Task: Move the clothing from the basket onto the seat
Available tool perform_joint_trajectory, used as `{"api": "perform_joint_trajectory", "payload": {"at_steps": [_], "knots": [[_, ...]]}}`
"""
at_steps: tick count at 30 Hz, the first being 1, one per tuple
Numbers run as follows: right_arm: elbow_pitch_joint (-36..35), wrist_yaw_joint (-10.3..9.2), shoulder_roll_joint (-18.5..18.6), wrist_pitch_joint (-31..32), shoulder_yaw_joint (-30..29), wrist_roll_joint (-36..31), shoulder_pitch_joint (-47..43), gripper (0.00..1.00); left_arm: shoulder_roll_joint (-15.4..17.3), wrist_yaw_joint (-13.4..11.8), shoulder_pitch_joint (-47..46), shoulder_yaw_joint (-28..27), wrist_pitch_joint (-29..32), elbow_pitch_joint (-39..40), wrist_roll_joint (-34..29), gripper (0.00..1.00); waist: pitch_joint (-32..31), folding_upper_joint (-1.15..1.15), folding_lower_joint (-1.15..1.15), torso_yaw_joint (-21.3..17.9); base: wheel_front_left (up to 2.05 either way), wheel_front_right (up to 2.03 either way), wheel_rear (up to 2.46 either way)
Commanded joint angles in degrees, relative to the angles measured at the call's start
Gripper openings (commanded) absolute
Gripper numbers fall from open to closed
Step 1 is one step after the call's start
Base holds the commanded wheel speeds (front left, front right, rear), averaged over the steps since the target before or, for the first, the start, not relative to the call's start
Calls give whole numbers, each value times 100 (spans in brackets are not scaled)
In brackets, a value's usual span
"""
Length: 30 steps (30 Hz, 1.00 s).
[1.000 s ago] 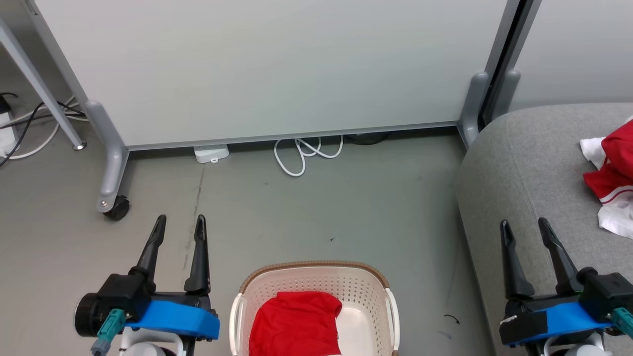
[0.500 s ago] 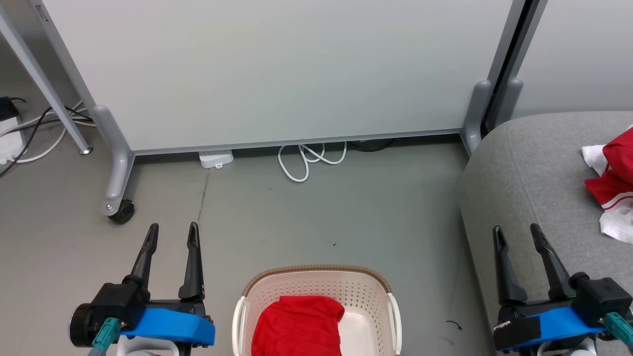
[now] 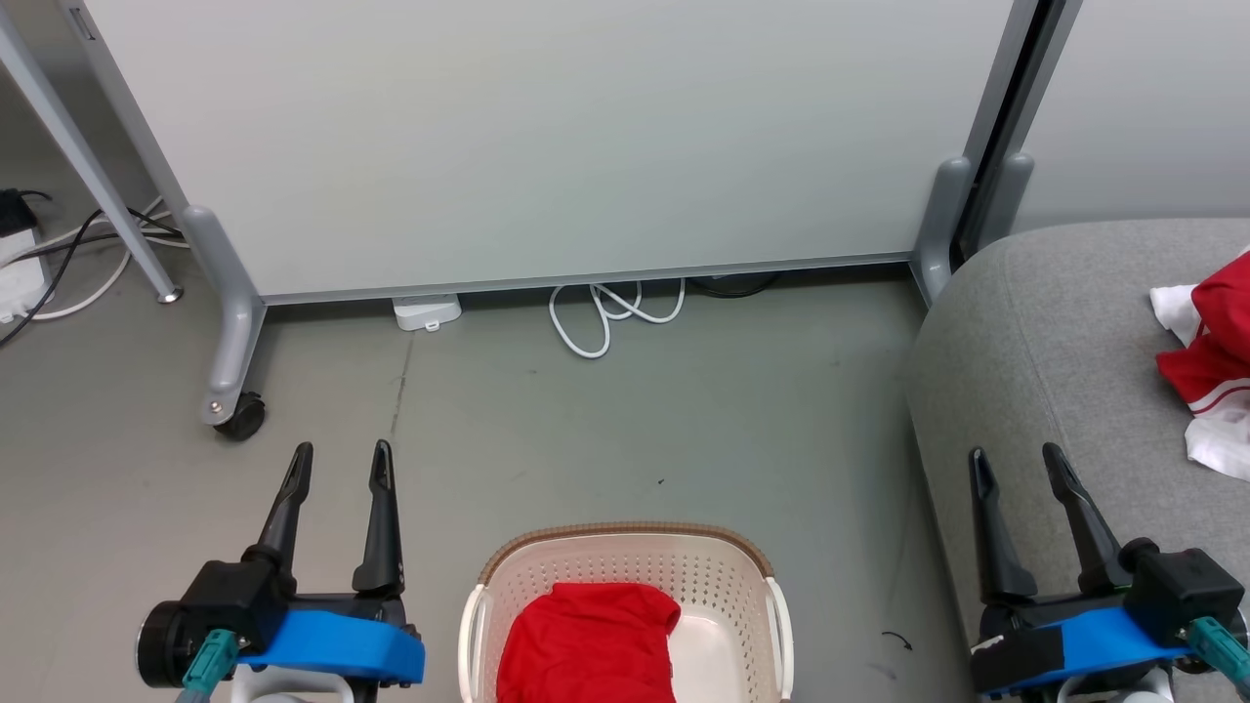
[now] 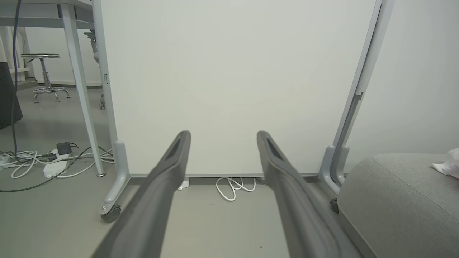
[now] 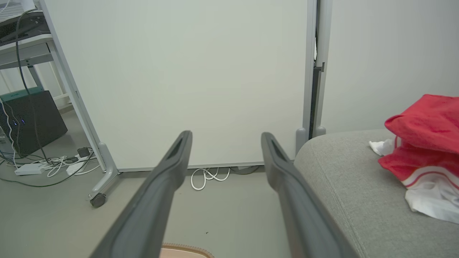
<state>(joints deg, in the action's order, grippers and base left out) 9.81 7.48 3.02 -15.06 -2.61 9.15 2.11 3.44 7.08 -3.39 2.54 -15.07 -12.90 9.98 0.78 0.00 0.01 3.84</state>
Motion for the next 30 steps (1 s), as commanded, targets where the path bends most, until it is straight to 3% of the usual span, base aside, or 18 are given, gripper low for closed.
{"api": "perform_joint_trajectory", "payload": {"at_steps": [1,10,17,30], "knots": [[8,3,-14,-18,-4,-1,-74,100,0,13,33,-35,-15,2,-33,100,1,0,-1,-2,0,0,0],[-8,3,-15,-18,47,14,70,100,77,53,-295,271,-15,-278,-121,100,115,0,-1,-80,0,0,0],[-130,3,24,-18,207,-33,425,100,520,37,-1236,1444,-15,-1204,66,100,591,0,-1,-300,0,0,0],[-482,3,166,-18,534,-61,1605,100,1021,37,-3413,3831,33,-3285,643,100,2468,0,-1,-933,0,0,0]]}}
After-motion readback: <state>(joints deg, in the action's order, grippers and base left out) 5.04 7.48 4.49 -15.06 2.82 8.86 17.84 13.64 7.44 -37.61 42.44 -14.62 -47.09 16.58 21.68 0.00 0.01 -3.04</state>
